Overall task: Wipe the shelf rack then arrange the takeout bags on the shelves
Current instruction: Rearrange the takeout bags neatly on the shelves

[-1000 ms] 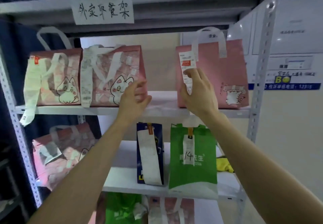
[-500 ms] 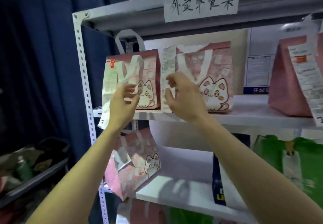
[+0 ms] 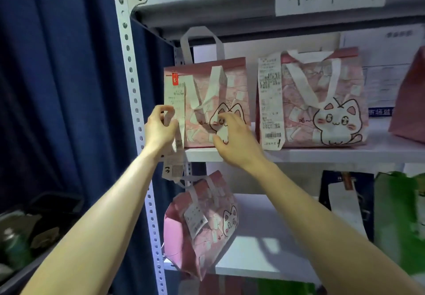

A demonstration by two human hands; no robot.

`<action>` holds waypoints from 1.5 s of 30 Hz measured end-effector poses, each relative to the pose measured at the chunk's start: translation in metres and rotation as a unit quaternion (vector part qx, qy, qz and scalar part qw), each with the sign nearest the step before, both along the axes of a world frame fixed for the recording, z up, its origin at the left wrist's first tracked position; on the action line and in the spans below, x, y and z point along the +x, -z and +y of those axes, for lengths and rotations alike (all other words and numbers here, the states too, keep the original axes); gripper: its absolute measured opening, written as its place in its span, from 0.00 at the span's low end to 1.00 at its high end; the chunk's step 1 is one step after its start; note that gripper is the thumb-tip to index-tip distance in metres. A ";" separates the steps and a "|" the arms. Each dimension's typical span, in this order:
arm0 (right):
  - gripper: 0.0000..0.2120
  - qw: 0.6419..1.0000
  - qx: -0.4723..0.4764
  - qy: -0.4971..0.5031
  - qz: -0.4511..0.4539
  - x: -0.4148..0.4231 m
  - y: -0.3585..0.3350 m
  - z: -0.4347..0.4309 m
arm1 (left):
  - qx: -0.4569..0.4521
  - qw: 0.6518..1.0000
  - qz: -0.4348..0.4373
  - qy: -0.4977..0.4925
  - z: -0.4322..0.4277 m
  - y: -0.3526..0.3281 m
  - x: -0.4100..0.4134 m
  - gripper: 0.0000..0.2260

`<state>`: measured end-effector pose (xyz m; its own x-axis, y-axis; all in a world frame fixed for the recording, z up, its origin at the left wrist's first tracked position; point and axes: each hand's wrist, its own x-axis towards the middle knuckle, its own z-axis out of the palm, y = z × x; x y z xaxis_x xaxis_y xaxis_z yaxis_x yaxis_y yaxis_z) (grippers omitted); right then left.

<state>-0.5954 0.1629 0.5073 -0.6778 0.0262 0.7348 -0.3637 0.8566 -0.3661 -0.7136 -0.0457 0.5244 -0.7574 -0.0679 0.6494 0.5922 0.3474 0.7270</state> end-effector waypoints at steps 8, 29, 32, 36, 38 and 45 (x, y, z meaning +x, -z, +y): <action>0.21 0.995 -0.017 0.022 0.094 0.008 0.007 -0.006 | 0.100 0.990 0.065 -0.080 -0.014 0.002 0.019 0.18; 0.20 0.974 -0.227 -0.003 0.026 0.186 0.142 0.041 | 0.112 0.992 0.010 0.053 -0.005 0.178 0.240 0.20; 0.18 0.969 -0.245 0.038 -0.020 0.204 0.196 0.067 | 0.079 0.993 -0.055 0.070 0.023 0.224 0.248 0.20; 0.22 0.960 -0.250 0.094 -0.080 0.204 0.251 0.102 | 0.035 0.989 -0.108 0.093 0.060 0.273 0.234 0.21; 0.25 0.953 -0.260 0.113 -0.105 0.196 0.272 0.118 | 0.022 0.987 -0.131 0.091 0.078 0.290 0.219 0.21; 0.25 0.931 -0.292 0.141 -0.170 0.133 0.295 0.159 | -0.006 0.984 -0.148 0.099 0.124 0.307 0.143 0.20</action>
<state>-0.4627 0.3221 0.2121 -0.7743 0.5651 0.2846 0.0661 0.5196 -0.8519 -0.5710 0.0781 0.2175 -0.9108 0.1061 0.3991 0.4128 0.2566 0.8739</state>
